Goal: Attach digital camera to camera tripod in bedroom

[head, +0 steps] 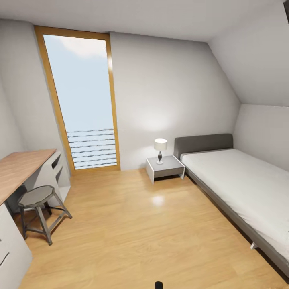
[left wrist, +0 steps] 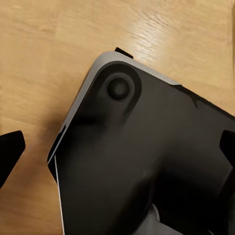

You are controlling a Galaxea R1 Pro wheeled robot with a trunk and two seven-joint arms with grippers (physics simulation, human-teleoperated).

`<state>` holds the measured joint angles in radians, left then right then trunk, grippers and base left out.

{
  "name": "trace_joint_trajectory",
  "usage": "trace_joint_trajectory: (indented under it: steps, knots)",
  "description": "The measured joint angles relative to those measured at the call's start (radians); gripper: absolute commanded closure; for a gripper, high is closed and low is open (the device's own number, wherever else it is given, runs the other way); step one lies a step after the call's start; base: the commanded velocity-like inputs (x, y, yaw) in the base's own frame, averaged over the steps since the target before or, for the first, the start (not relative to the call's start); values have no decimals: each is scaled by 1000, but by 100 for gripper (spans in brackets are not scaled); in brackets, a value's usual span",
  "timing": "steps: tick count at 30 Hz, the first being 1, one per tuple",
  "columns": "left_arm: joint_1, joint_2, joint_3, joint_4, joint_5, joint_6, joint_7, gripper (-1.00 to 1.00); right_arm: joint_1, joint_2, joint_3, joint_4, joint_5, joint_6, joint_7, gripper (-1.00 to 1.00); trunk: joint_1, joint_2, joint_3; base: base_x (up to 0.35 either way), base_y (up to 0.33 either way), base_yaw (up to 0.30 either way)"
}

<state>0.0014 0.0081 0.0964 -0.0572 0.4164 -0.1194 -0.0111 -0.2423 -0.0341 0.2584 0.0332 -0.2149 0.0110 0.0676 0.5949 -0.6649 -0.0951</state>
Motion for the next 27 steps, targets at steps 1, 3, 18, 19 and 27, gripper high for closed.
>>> trace_joint_trajectory:
  steps: [1,3,18,19,27]
  knots:
    - [0,0,0,0,0,0,0,-100,0,0,0,0,0,0,0,-100,0,0,0,294,230,-245]
    - [0,0,0,0,0,0,0,-100,0,0,0,0,0,-1,0,-100,0,0,0,294,230,-245]
    - [0,0,0,0,0,0,0,-100,0,0,0,0,0,-5,-1,-100,0,0,0,294,218,-245]
    - [0,0,0,0,0,0,0,-100,0,0,0,0,0,-6,-1,-100,0,0,0,296,193,-245]
    - [0,-1,-1,0,0,-1,0,-100,0,0,0,0,0,-5,-1,-100,0,0,0,275,198,-245]
